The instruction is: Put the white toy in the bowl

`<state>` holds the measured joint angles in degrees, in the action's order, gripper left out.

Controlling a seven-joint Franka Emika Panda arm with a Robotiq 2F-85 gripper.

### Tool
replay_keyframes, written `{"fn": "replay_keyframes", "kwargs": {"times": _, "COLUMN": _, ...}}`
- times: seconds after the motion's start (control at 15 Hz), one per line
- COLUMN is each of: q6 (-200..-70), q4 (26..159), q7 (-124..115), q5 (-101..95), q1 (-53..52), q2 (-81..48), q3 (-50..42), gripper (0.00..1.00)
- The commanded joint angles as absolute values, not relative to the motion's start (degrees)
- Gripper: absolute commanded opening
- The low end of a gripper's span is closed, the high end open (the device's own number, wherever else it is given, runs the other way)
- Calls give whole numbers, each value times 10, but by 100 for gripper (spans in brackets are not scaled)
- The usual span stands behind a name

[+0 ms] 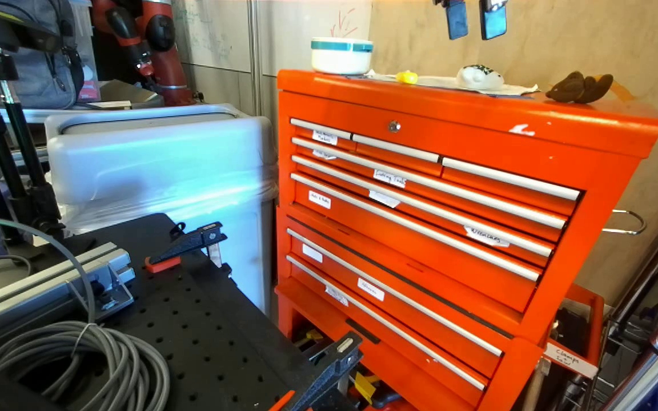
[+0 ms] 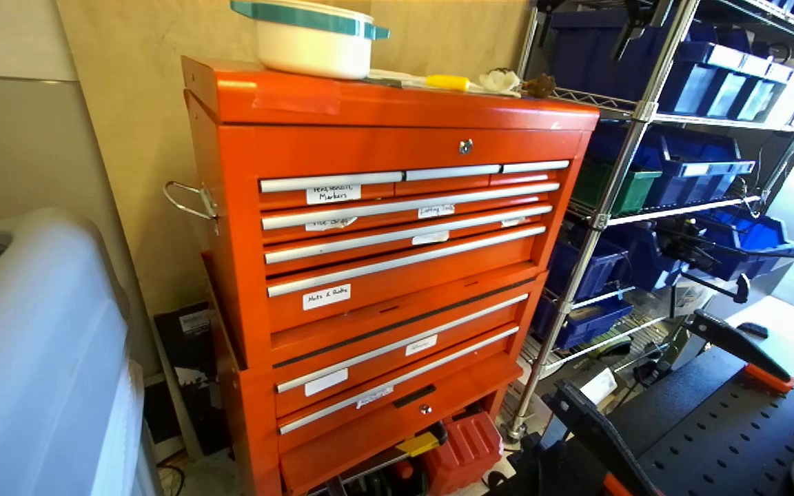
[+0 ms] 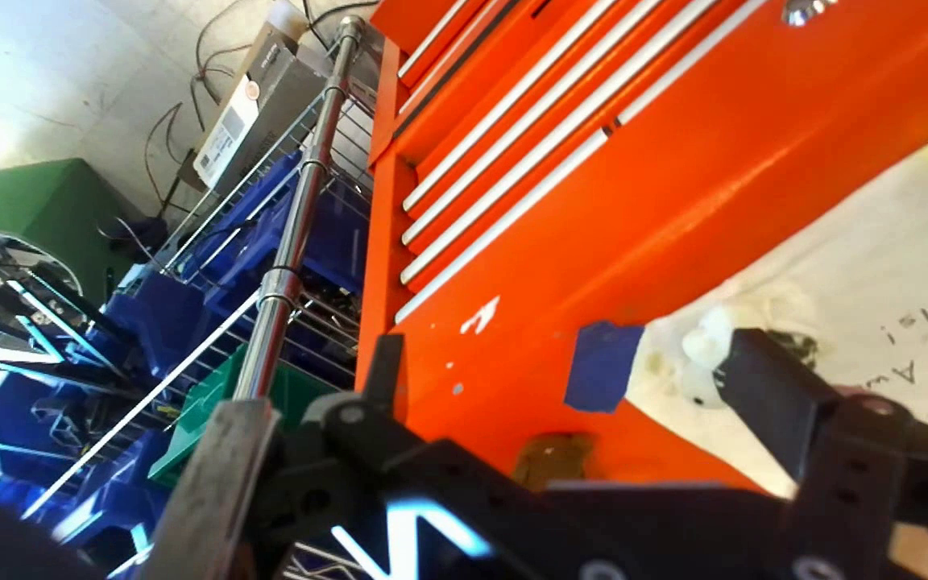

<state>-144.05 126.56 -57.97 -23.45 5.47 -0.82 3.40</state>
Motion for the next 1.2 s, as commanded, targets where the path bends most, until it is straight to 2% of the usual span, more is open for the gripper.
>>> {"fn": "replay_keyframes", "kwargs": {"times": 0.0, "q6": -1424, "q4": 1211, "q7": -690, "q5": -299, "q1": 28, "q2": -43, "q3": 13, "gripper": 100}}
{"fn": "replay_keyframes", "kwargs": {"times": 1.13, "q6": -1439, "q4": 1167, "q7": -1215, "q5": -456, "q1": -59, "q2": -116, "q3": -41, "gripper": 100}}
